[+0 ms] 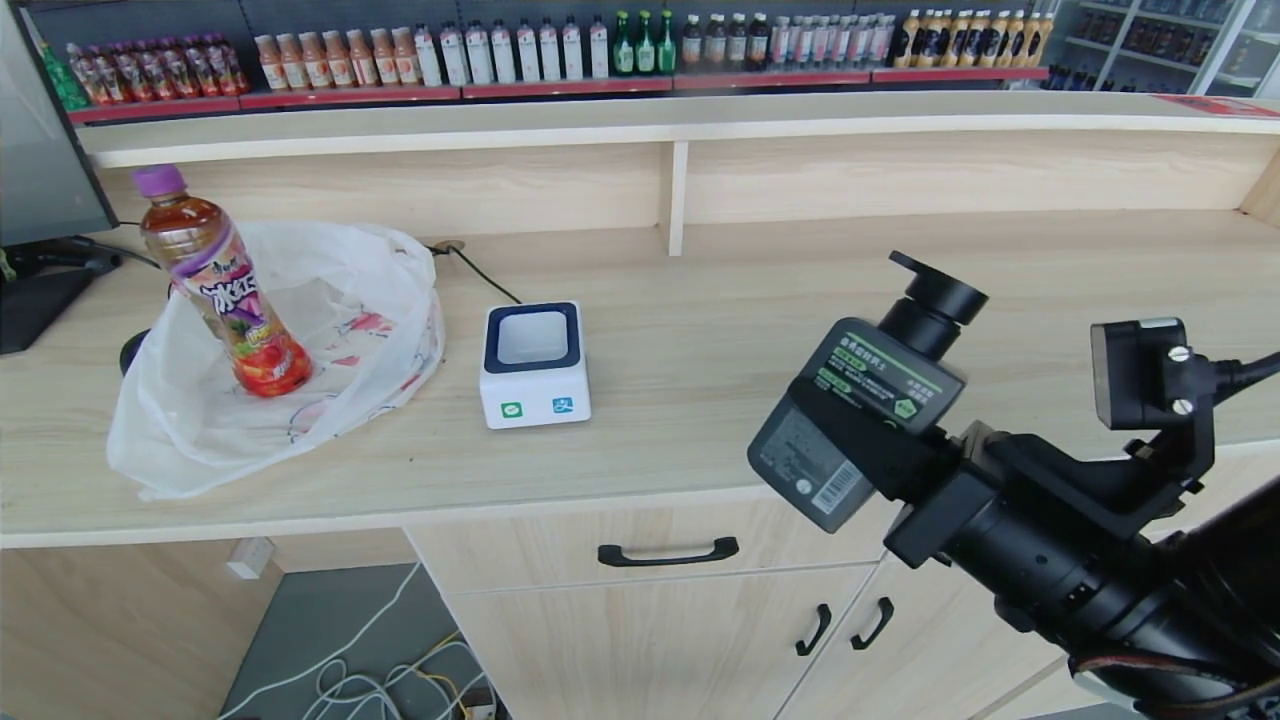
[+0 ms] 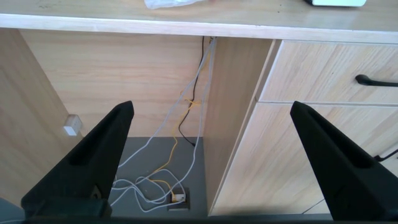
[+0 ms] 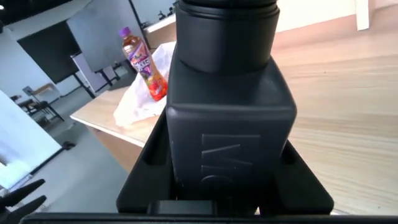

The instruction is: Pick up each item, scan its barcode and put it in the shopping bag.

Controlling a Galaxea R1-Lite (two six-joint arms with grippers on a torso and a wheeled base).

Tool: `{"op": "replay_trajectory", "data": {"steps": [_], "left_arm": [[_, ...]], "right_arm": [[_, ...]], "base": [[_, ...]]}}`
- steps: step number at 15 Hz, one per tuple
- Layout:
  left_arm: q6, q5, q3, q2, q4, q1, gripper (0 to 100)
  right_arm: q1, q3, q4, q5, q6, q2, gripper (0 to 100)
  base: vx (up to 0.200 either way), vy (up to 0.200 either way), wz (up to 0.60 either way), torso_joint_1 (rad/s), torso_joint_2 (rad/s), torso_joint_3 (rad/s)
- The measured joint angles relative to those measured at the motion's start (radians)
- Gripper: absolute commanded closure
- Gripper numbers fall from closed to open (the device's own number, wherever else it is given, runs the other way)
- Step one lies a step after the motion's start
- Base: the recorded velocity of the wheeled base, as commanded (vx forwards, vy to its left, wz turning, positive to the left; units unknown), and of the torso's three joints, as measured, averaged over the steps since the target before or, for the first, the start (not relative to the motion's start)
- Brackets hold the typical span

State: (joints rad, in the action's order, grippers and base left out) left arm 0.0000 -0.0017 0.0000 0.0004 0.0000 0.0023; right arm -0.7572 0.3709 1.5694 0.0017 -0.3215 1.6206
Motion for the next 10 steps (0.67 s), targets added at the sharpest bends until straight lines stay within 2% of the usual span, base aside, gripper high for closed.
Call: {"op": "replay_trajectory", "data": {"steps": [3,5,8,10], "left_arm": [[0.0,0.0,0.0,0.0,0.0,0.0,0],[0.001,0.0,0.0,0.0,0.0,0.0,0],[0.002,0.0,0.0,0.0,0.0,0.001,0],[0.002,0.0,0.0,0.0,0.0,0.0,0]], "right_arm": [[0.018,0.006,0.0,-0.002,0.184,0.01,100],[0.038,-0.01,0.0,-0.051,0.225,0.017,100],[0.105,-0.025,0.0,-0.074,0.325,0.021,100],[0.151,-0.016,0.0,-0.076,0.458,0.017,100]], "base": [[0.0,0.0,0.0,0.0,0.0,0.0],[0.0,0.0,0.0,0.0,0.0,0.0],[0.0,0.0,0.0,0.0,0.0,0.0],[0.0,0.0,0.0,0.0,0.0,0.0]]}}
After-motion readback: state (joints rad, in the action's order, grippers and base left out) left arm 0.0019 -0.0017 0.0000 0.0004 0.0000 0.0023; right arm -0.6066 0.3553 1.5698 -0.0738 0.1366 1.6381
